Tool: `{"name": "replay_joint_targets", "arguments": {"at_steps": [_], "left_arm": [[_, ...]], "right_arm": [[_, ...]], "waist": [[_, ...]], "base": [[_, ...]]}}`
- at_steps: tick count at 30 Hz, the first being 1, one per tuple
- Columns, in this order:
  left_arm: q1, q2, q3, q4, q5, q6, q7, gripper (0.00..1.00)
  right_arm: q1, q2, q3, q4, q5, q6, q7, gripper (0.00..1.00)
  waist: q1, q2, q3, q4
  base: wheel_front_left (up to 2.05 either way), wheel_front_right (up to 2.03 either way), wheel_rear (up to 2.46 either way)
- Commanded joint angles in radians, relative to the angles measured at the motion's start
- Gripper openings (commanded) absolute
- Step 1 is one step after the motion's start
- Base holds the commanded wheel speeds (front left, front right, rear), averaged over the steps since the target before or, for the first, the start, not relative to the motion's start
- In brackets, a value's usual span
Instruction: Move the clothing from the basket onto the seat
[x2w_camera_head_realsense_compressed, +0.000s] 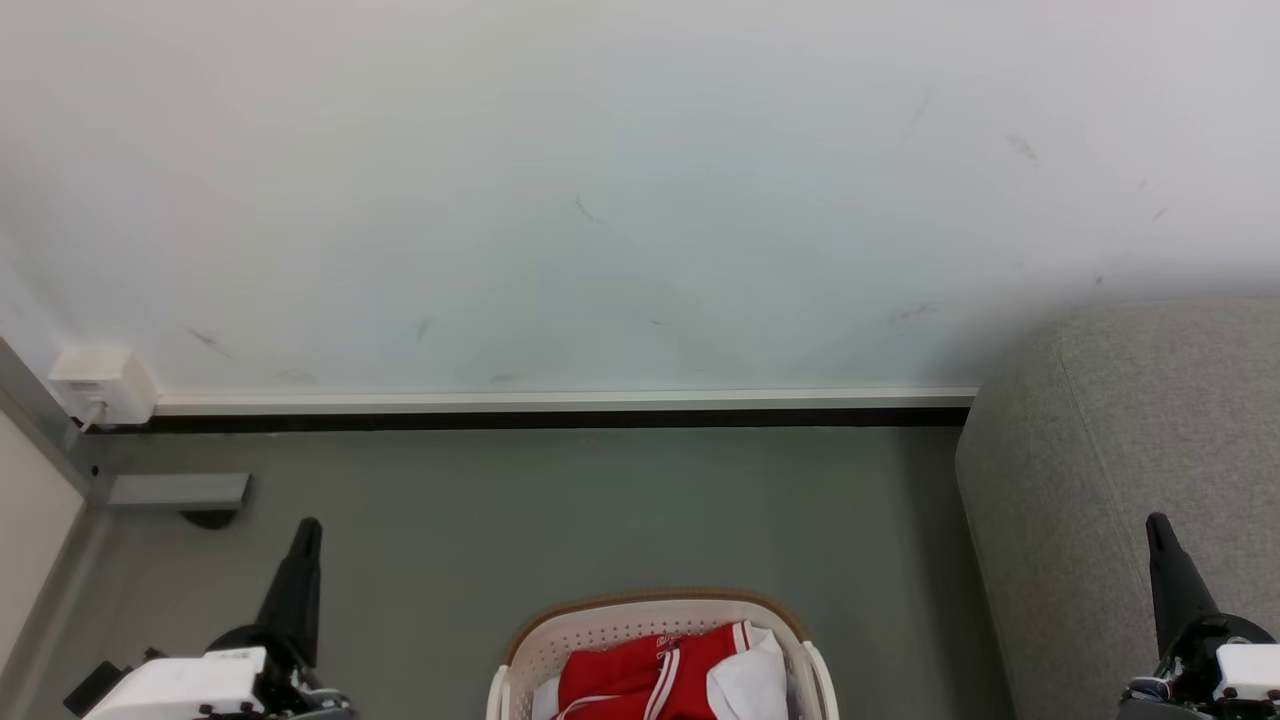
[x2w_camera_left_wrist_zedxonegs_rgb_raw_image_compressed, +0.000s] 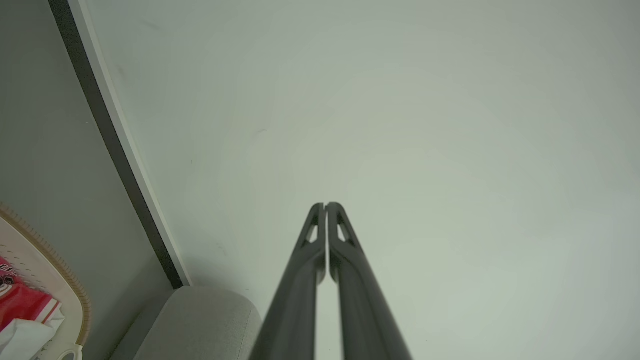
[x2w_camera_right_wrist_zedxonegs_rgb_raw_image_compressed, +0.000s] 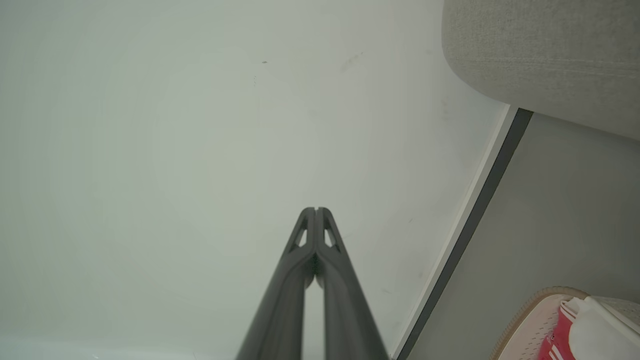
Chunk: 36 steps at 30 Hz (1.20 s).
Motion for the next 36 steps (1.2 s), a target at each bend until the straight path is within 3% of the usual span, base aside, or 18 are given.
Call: {"name": "replay_joint_targets", "arguments": {"at_steps": [1, 36], "left_arm": [[-0.005, 0.002, 0.001, -0.003, -0.014, -0.005, 0.002, 0.0], [-0.005, 0.002, 0.001, -0.003, -0.014, -0.005, 0.002, 0.0]], "right_arm": [[-0.002, -0.006, 0.0, -0.004, 0.011, -0.002, -0.003, 0.0], [-0.002, -0.006, 0.001, -0.004, 0.012, -0.002, -0.003, 0.0]], "waist": [[0.0, -0.0001, 0.0, 0.0], [0.0, -0.0001, 0.0, 0.0]], "base": [[0.0, 0.0, 0.0], [0.0, 0.0, 0.0]]}}
